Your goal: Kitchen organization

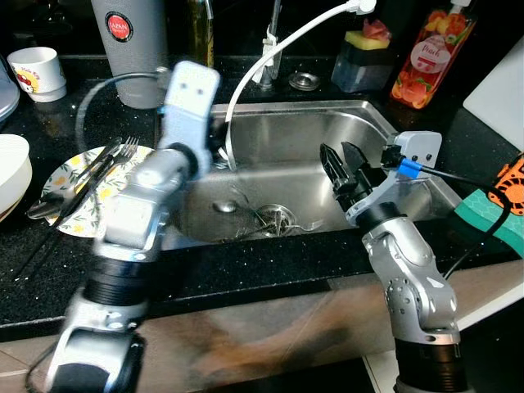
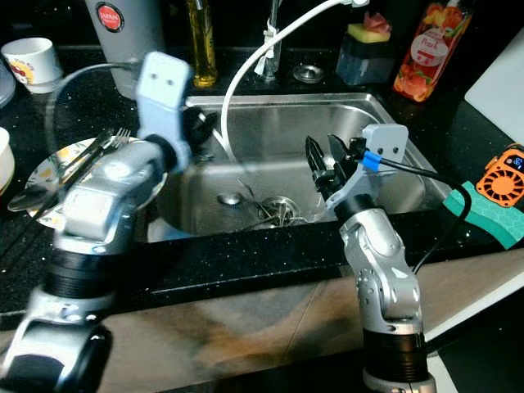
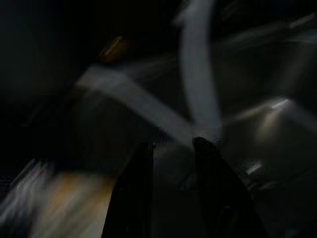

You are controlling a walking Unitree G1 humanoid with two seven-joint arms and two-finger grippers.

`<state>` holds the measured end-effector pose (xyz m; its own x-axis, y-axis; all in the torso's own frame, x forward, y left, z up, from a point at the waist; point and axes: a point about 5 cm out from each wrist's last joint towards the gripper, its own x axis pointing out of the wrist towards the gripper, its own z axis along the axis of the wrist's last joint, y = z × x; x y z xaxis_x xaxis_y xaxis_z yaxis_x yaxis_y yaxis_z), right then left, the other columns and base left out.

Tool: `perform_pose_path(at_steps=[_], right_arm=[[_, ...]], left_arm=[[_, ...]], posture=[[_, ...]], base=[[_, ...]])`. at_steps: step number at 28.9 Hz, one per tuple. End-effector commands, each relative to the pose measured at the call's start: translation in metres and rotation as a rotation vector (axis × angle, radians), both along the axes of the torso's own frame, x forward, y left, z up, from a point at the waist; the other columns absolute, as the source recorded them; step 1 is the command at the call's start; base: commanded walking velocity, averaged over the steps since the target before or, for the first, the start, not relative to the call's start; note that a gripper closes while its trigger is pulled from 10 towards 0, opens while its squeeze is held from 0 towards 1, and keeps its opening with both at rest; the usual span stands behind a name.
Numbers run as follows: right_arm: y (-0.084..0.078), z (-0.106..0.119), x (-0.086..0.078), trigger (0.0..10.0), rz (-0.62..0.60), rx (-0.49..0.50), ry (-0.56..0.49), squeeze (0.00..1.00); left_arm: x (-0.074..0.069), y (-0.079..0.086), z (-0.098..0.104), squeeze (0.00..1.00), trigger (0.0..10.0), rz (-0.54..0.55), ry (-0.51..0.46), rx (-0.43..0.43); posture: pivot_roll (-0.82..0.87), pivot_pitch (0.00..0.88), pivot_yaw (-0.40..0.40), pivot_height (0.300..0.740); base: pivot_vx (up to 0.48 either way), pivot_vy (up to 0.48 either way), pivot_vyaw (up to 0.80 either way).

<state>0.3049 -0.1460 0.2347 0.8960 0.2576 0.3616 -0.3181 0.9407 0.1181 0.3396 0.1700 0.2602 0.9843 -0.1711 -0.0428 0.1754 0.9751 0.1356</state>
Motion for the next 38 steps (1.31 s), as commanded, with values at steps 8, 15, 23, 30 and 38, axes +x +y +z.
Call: perform_pose_path(at_steps=[8,15,23,30,38], right_arm=[[0.004,-0.004,0.002,10.0,0.019,0.002,0.008,0.00],[0.032,-0.007,-0.012,10.0,0.367,-0.051,0.010,0.00],[0.052,-0.007,-0.034,10.0,0.650,-0.099,-0.031,0.00],[0.058,-0.005,-0.036,10.0,0.733,-0.082,-0.041,0.00],[0.059,-0.003,-0.036,10.0,0.729,-0.067,-0.049,0.00]], left_arm=[[-0.027,0.053,0.004,0.00,10.0,0.175,0.077,-0.031],[-0.046,0.060,0.002,0.00,10.0,0.219,0.146,-0.027],[-0.051,0.070,-0.002,0.00,10.0,0.387,0.147,0.025],[-0.052,0.083,-0.005,0.00,10.0,0.451,0.212,-0.050],[-0.053,0.079,-0.028,0.00,10.0,0.381,0.369,-0.252]], posture=[[0.14,0.085,-0.053,0.740],[0.17,0.077,-0.056,0.740],[0.18,0.070,-0.056,0.740],[0.18,0.068,-0.051,0.740],[0.18,0.070,-0.053,0.740]], base=[[0.000,0.000,0.00],[0.000,0.000,0.00],[0.000,0.000,0.00],[0.000,0.000,0.00],[0.000,0.000,0.00]])
